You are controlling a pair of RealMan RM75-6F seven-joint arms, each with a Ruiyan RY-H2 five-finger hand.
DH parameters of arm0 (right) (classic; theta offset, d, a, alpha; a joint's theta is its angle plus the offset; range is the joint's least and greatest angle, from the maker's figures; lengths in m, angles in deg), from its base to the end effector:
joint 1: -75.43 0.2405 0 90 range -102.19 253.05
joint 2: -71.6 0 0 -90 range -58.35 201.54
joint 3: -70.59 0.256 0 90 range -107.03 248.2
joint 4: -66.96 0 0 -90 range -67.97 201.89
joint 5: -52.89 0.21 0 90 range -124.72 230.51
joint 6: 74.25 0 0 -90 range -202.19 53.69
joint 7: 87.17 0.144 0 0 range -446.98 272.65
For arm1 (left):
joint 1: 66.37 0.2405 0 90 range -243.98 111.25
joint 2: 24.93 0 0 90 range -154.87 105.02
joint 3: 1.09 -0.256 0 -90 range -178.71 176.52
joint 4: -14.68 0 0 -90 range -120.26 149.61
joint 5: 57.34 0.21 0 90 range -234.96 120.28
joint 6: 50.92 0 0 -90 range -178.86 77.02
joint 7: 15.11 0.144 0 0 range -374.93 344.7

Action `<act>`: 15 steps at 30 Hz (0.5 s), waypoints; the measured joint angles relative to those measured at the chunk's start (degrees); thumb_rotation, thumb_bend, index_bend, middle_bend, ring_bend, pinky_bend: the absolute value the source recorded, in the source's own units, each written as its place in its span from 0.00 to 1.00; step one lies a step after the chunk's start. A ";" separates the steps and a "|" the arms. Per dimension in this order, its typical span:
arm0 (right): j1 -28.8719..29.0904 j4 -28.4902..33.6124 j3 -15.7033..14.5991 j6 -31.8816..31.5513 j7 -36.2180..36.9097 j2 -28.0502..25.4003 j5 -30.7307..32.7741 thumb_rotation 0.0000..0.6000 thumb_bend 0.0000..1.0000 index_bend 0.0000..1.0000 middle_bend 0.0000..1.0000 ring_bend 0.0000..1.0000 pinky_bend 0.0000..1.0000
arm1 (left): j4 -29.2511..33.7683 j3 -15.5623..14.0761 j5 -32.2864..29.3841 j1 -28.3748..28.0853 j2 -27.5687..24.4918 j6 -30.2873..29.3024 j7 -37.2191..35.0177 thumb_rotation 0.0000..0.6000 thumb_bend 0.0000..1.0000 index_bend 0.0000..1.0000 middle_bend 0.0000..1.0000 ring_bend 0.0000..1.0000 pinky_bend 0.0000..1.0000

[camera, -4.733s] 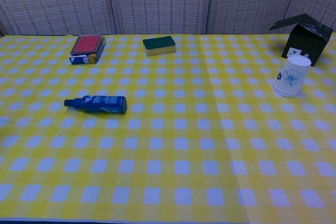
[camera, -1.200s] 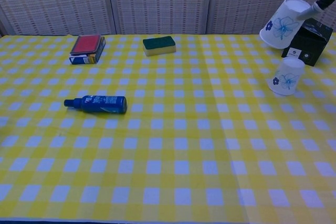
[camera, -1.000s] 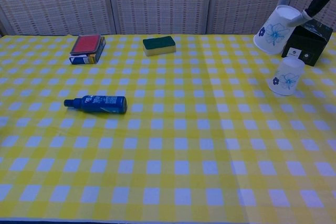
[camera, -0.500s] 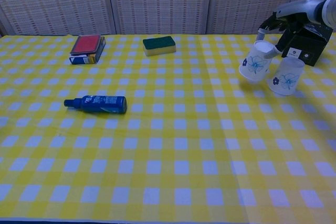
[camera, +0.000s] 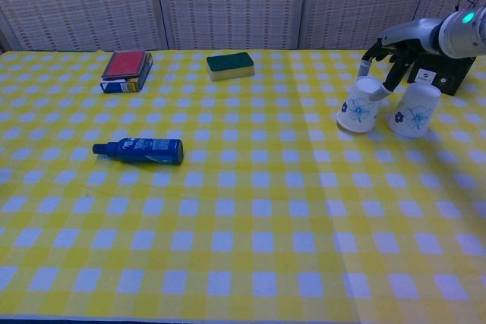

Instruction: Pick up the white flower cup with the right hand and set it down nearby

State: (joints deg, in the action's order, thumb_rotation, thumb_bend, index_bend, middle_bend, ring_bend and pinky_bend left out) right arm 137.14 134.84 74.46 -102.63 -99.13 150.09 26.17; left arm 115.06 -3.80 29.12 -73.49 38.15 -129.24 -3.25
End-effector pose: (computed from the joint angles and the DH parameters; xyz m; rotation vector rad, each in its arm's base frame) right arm -0.1869 -0.4532 0.0478 1.6664 -1.3196 0.5740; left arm -0.2892 0.1665 0.1239 -1.5895 -0.9543 -0.7443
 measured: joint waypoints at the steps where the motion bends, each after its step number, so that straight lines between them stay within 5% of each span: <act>1: 0.13 -0.23 -0.18 0.06 -0.08 0.17 0.07 1.00 0.23 0.39 0.04 0.00 0.00 | 0.01 0.00 0.02 0.00 0.01 0.01 0.01 1.00 0.32 0.04 0.00 0.00 0.23; 10: 1.36 -1.45 -1.80 0.51 -1.05 1.35 1.83 1.00 0.23 0.39 0.03 0.00 0.00 | 0.16 -0.01 0.38 0.24 -0.15 -0.50 -0.07 1.00 0.32 0.04 0.00 0.00 0.23; 15: 2.00 -0.58 -2.28 1.48 -0.96 0.57 2.92 1.00 0.20 0.13 0.00 0.00 0.00 | 0.17 0.01 0.53 0.34 -0.22 -0.70 -0.13 1.00 0.32 0.04 0.00 0.00 0.23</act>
State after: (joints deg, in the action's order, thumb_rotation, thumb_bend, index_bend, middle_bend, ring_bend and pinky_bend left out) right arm 139.14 134.26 72.18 -101.16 -100.09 150.66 29.09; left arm 115.23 -3.79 29.65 -73.15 37.93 -129.94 -3.38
